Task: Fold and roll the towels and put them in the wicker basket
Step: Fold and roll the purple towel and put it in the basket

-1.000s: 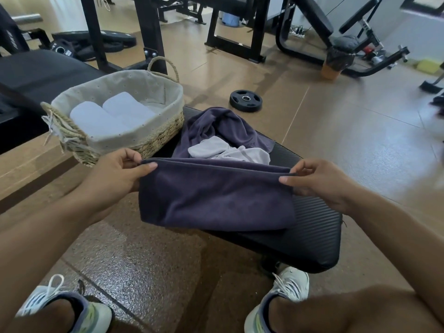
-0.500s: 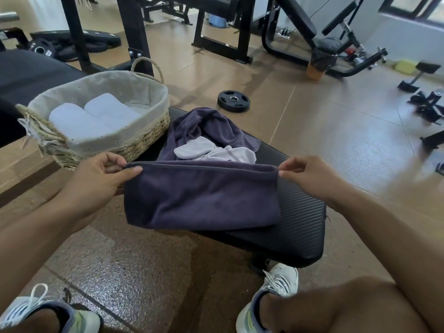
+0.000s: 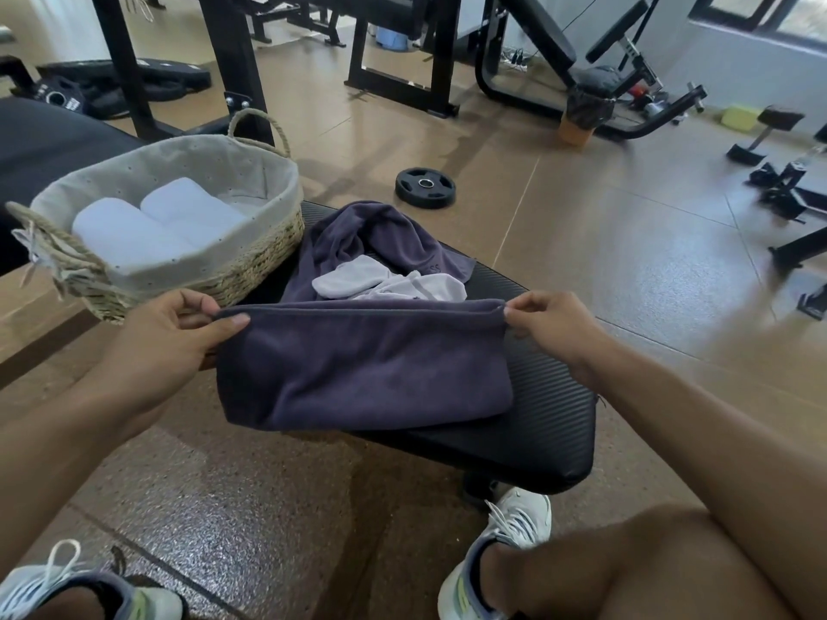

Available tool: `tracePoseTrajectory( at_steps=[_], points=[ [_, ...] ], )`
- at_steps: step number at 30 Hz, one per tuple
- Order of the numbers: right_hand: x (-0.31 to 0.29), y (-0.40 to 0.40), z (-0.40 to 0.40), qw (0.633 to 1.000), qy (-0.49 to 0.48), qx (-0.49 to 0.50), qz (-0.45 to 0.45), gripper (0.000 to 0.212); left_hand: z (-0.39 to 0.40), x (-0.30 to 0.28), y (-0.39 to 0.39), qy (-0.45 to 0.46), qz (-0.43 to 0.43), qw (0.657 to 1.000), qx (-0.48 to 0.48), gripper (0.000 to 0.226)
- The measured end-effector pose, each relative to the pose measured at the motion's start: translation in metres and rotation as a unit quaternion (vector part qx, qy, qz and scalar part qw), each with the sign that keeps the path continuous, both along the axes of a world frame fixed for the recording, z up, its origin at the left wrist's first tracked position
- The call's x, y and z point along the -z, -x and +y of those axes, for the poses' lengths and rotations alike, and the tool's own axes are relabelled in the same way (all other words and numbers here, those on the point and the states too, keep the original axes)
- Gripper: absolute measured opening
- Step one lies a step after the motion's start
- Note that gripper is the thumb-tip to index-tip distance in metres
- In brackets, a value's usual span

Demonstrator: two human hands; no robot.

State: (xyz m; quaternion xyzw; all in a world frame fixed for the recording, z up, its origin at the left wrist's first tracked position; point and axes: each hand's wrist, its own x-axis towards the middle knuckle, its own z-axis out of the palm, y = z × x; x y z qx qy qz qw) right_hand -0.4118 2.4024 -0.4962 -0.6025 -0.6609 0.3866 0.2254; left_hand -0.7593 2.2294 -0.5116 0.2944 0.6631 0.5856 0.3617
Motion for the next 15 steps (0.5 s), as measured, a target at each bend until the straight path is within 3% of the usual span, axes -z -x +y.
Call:
tracePoseTrajectory(
  at_steps=[7, 13, 15],
  points=[
    [-0.001, 0.001, 0.001, 1.000, -0.009, -0.019, 0.019, 0.017, 0.000, 0.002, 0.003, 0.001, -0.010, 1.000, -0.008, 0.027],
    [-0.012, 0.010, -0.019, 0.982, 0.081, -0.155, 0.067, 0.059, 0.000, 0.000, 0.002, -0.004, -0.010, 1.000, -0.005, 0.028],
    [-0.012, 0.008, -0.020, 0.981, 0.084, -0.163, 0.058, 0.044, 0.000, -0.001, 0.000, -0.005, -0.009, 1.000, -0.006, 0.028]
  ],
)
